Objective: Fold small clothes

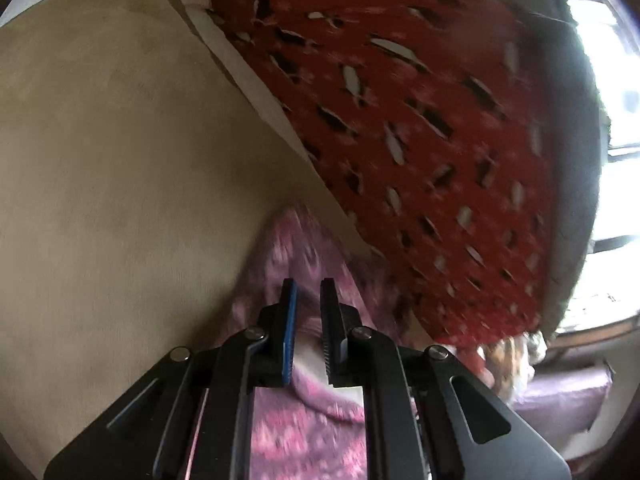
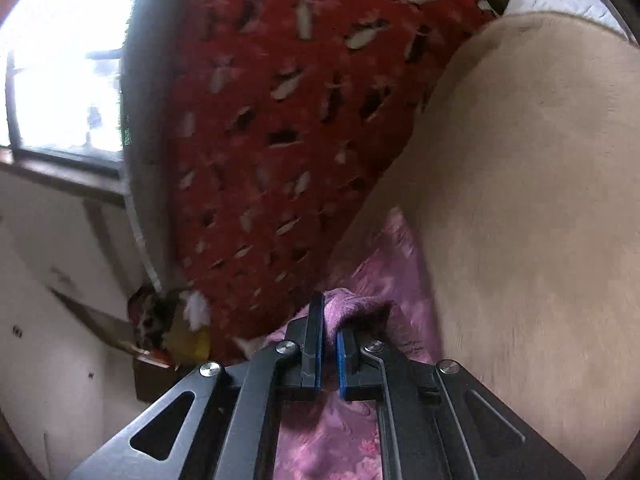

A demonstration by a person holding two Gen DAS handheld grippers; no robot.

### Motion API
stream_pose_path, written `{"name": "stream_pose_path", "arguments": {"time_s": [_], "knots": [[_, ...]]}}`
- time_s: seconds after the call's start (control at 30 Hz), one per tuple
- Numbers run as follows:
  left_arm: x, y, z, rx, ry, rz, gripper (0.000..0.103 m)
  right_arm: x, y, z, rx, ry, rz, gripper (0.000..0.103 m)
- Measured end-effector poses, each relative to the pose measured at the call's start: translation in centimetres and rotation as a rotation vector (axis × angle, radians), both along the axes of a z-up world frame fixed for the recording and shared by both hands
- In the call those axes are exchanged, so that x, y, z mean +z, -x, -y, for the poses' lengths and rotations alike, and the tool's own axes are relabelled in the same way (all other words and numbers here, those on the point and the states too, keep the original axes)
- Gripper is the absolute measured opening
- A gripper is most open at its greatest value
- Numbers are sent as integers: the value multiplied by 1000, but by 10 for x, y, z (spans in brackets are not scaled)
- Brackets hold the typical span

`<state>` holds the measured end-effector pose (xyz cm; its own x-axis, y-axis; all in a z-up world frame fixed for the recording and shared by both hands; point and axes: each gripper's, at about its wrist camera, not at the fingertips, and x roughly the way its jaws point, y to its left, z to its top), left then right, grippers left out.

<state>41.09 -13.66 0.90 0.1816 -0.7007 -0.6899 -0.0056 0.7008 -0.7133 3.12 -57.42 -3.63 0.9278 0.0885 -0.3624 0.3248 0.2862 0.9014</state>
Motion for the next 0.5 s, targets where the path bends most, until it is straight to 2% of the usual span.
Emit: {"name": "stream_pose_path", "arguments": {"time_s": [0.07,0.13,0.2,0.27,0.3,0.33,0.37,0.4,0.43,0.5], "knots": [[-5,-12,6,12,-37,-3,9,-6,-10,6,-6,1,-19,5],[-11,-22,10,12,-65,-13,9,-17,-19,11,-19,-9,-80,5],[-10,-24,13,-32,-68,-17,9,-29,-22,14,-19,-64,-124,8],[-5,-21,15,-96,-89,12,9,-29,-15,14,-19,-76,-106,8],[-2,-17,16,-135,-109,41,12,-26,-10,14,-14,-71,-82,13],[0,-14,16,-169,-125,63,19,-22,-6,14,-22,-66,-64,18],[1,-9,13,-197,-136,78,24,-17,3,14,-41,-58,-33,31],[0,-6,12,-207,-138,85,34,-12,12,14,-65,-45,-2,48],[0,-3,10,-215,-135,89,41,-6,19,14,-87,-22,11,55],[-4,4,9,-245,-106,88,43,4,26,12,-91,48,-44,58]]}}
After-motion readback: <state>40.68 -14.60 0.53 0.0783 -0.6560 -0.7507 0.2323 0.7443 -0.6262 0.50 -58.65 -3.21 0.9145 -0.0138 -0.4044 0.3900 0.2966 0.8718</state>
